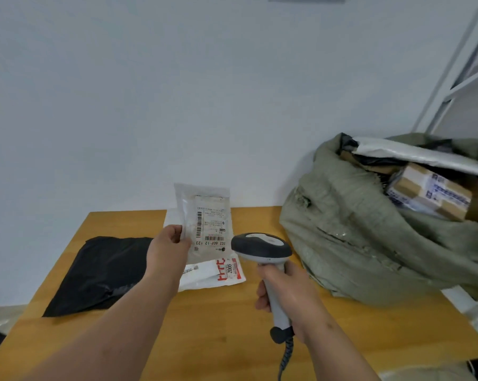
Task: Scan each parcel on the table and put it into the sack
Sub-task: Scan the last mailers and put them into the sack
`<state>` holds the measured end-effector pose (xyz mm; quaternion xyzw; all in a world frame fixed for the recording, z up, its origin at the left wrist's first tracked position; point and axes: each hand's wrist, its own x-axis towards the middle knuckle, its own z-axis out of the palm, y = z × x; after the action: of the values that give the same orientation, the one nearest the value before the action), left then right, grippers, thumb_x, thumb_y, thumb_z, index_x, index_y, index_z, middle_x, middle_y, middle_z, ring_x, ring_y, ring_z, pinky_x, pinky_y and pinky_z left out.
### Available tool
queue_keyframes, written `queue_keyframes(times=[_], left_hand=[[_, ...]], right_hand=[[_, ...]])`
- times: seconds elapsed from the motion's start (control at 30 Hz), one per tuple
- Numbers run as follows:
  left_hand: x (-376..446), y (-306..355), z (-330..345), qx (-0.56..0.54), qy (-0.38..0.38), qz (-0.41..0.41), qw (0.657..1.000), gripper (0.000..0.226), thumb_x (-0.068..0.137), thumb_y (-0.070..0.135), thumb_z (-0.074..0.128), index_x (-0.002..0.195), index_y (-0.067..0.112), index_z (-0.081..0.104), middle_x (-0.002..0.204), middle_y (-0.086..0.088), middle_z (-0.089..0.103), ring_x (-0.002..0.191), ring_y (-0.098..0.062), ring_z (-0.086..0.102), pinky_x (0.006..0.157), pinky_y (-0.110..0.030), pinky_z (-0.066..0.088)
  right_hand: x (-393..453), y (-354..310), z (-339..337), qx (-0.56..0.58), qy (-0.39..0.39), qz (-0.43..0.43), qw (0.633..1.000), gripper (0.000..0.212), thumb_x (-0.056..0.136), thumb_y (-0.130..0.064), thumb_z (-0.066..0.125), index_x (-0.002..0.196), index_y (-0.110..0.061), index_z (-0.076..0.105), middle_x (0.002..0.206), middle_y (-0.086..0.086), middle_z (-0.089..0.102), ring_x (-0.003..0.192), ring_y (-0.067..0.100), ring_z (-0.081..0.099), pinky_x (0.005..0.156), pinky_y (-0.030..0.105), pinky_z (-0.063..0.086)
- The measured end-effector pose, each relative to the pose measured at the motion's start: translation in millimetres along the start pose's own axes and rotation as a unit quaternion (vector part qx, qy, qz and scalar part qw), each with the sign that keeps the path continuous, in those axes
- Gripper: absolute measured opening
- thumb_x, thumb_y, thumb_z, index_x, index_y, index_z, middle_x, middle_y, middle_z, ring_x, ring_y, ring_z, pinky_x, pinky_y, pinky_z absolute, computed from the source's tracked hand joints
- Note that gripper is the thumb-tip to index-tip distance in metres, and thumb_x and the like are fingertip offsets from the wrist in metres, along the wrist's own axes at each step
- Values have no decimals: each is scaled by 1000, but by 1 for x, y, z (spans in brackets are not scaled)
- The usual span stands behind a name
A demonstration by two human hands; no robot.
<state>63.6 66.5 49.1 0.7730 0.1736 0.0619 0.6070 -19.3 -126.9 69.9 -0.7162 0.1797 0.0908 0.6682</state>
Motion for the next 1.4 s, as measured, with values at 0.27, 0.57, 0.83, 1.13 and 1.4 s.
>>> queue_keyframes(times=[0.27,0.57,0.83,1.13,1.4], left_hand=[[-50,63,92,46,6,110,993,17,97,22,55,87,30,66,80,8,70,74,-20,67,69,-46,58],[-69,148,176,63,46,253,964,22,95,14,51,100,23,71,99,7,65,84,-14,58,67,-25,41],[-36,222,245,58,38,438,896,26,91,3,57,101,15,78,89,5,59,85,-10,53,71,1,32],[-11,260,344,237,-139,488,828,39,94,-3,49,122,15,70,130,-5,55,123,-19,49,99,-19,35],[-26,253,385,350,-278,425,787,52,101,-1,38,148,21,43,159,-2,32,146,-20,28,116,-30,20]], right_hand=[[-14,-8,-111,-2,56,-25,998,12,94,-21,61,96,-9,63,67,7,65,52,18,63,57,30,52],[-11,-34,-198,36,86,-89,992,10,95,-19,61,96,-9,62,65,7,64,56,22,63,58,31,56],[21,-60,-228,110,121,-130,978,14,94,-15,62,92,-2,60,69,17,62,56,26,59,57,34,50],[56,-76,-263,146,165,-127,967,14,95,-15,63,97,-1,62,66,14,64,56,26,61,56,33,51],[65,-83,-307,122,143,-111,976,11,94,-19,64,93,-9,61,66,9,65,56,25,65,60,36,51]])
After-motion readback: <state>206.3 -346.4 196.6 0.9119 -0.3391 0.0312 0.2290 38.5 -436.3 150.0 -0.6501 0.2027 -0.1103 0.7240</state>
